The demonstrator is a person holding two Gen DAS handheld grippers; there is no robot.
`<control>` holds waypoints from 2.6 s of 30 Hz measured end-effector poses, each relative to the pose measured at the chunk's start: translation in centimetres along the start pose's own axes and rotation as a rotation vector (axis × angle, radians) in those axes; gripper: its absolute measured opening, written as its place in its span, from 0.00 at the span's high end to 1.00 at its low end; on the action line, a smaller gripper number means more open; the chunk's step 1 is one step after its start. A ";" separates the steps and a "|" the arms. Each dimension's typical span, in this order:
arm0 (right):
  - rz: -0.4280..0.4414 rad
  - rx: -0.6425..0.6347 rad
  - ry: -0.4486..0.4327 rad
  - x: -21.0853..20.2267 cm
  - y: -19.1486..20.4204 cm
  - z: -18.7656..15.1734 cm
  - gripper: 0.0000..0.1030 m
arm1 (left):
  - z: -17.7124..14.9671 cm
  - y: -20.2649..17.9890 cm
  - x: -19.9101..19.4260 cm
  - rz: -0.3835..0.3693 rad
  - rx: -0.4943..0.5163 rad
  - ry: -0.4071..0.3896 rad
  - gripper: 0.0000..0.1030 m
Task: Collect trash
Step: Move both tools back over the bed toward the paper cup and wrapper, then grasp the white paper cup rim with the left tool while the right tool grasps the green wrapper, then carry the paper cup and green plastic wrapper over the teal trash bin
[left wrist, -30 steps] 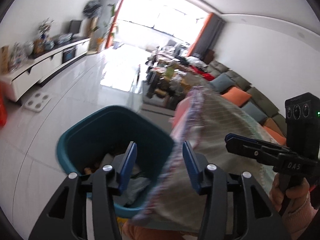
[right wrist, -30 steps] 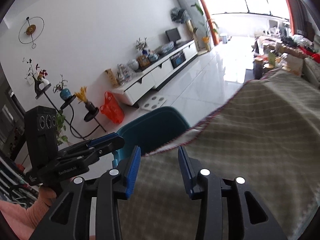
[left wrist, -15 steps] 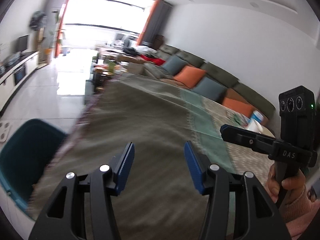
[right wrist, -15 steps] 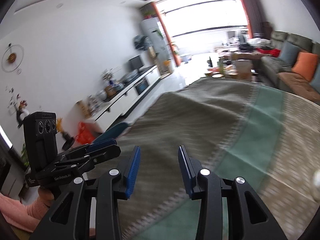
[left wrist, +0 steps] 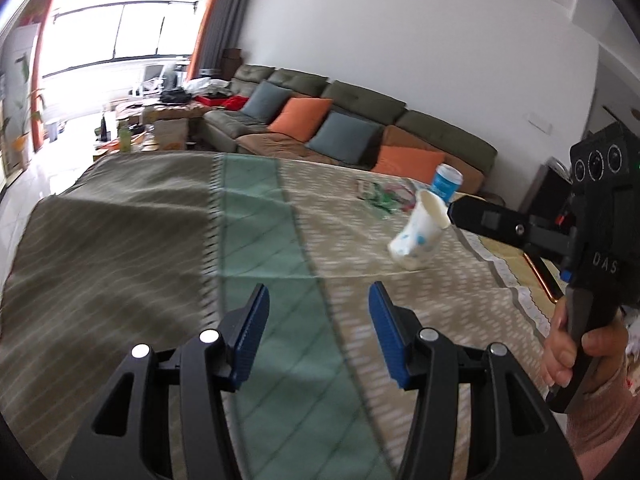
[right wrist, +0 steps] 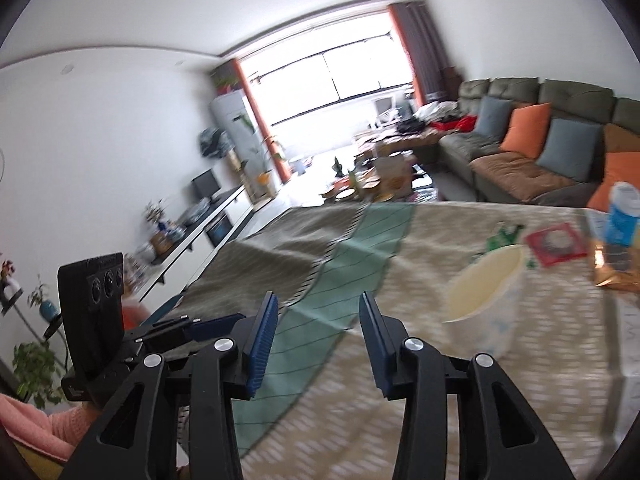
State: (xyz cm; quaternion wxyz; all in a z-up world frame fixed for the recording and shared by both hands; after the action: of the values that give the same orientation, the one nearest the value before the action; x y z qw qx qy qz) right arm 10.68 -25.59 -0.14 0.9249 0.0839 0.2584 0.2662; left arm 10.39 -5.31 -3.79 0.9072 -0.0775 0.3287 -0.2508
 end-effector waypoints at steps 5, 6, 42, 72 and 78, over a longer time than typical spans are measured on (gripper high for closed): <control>-0.046 0.015 -0.027 -1.8 -2.5 0.3 0.58 | 0.7 -2.6 2.2 -0.015 0.037 0.017 0.49; -0.057 0.021 -0.034 -2.2 -3.1 0.3 0.57 | 0.7 -3.1 2.7 -0.017 0.045 0.023 0.49; -0.169 0.157 0.044 0.7 -15.1 1.6 0.52 | 2.4 -8.6 11.5 -0.133 0.074 0.111 0.71; -0.210 0.086 0.213 7.7 -13.7 1.1 0.83 | 1.4 3.9 -0.4 0.071 -0.087 -0.008 0.71; -0.124 0.024 0.171 6.4 -8.8 0.9 0.83 | 0.9 4.9 -2.3 0.101 -0.087 -0.029 0.71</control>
State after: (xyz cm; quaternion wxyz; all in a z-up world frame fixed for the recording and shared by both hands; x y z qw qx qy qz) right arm 19.78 -29.65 -4.70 0.9130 0.0557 0.3444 0.2113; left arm 11.45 0.08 -3.33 0.9191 -0.1038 0.3296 -0.1893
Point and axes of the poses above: each gripper's, at about its wrist camera, not at the fingertips, and x roughly the way its jaws point, y to its left, z to its top, the point moved 3 cm from there along x, roughly the way its jaws point, and after that the axes turned 5 degrees about -x, right-handed, at the moved point
